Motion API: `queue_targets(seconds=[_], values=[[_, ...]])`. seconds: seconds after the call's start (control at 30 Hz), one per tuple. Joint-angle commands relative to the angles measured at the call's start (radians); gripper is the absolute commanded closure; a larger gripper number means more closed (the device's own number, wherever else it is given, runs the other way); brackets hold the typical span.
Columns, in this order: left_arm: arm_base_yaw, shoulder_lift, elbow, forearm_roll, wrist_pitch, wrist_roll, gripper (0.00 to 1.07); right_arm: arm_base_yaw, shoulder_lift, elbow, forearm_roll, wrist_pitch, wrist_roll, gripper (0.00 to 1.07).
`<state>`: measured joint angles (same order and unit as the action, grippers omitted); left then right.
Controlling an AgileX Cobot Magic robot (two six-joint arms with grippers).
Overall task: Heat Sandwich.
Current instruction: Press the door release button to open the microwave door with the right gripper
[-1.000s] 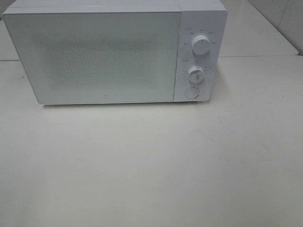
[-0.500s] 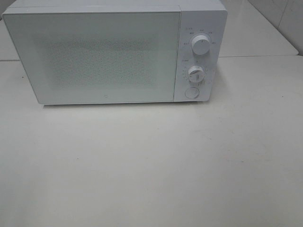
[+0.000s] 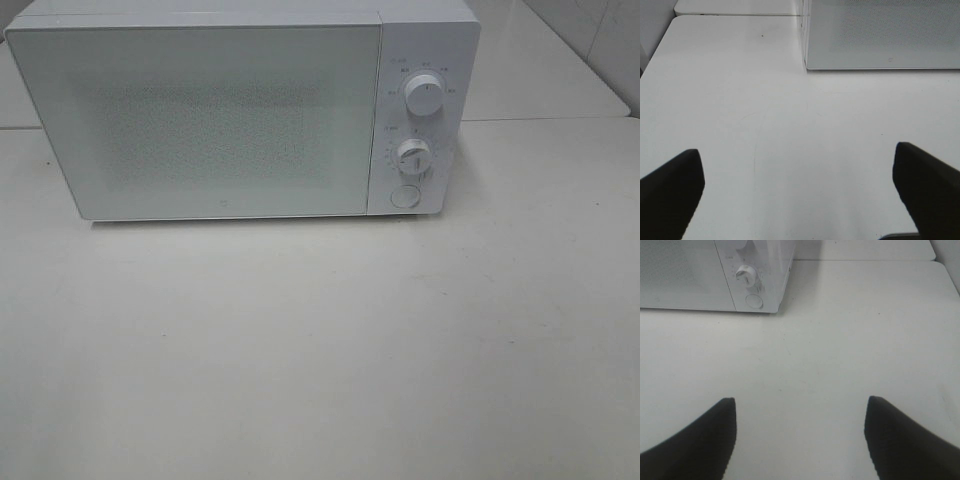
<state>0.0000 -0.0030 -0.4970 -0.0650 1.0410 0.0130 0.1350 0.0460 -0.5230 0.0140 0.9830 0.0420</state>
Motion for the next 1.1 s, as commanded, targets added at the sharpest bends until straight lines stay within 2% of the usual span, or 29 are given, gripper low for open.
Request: queue_targets(seconds=[0.03,0.5,1.1], values=[[0.000,-0.022,0.003,-0.003,-0.006,0.000,0.10,-0.008,0.047,-0.006,-0.002,-0.095,0.000,0.37],[0.000,-0.022,0.003,-0.003,-0.006,0.000,0.10,-0.008,0.309,0.036,-0.002,-0.488,0.000,0.37],[0.000,-0.022,0.003,-0.003,-0.006,0.000,0.10,-0.008,0.841,0.045,-0.001,-1.096,0.005,0.37]])
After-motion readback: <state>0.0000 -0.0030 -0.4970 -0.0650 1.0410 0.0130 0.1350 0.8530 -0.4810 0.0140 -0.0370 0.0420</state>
